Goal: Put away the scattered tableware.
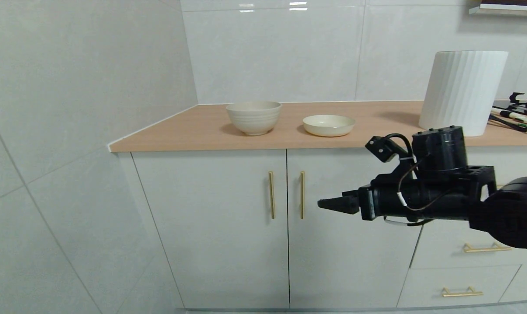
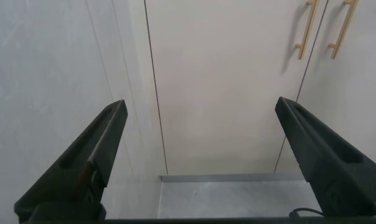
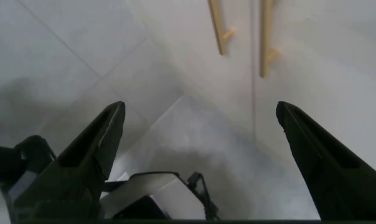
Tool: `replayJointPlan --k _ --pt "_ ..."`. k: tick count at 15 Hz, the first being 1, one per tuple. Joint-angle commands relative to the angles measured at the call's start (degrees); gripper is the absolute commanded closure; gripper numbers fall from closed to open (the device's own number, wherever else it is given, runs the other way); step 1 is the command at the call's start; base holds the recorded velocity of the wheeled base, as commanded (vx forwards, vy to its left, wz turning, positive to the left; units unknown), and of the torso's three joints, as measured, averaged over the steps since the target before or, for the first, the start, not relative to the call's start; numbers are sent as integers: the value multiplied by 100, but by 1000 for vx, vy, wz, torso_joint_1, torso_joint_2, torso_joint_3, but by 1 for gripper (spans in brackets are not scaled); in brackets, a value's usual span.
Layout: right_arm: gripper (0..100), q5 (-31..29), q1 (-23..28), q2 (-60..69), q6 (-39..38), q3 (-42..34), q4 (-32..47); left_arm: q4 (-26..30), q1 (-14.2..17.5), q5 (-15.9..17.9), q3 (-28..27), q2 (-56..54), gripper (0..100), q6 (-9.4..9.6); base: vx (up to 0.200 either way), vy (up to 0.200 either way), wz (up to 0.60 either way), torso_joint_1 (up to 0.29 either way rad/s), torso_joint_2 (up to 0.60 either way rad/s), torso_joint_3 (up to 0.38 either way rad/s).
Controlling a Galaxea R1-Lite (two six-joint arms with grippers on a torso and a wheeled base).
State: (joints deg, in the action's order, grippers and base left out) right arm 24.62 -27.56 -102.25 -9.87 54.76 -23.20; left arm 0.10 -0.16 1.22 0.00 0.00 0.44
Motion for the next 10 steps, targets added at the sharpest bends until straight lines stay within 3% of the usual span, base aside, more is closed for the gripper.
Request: replayJointPlan --k 1,4,10 --pt "0 86 -83 -910 -129 711 0 -1 7 1 0 0 0 0 0 0 0 0 0 0" --pt "0 69 -127 -1218 -428 984 -44 -1 -2 1 0 0 0 0 0 0 0 0 0 0" --pt "0 -107 -232 -1851 -463 1072 -906 -1 7 1 0 0 0 0 0 0 0 0 0 0"
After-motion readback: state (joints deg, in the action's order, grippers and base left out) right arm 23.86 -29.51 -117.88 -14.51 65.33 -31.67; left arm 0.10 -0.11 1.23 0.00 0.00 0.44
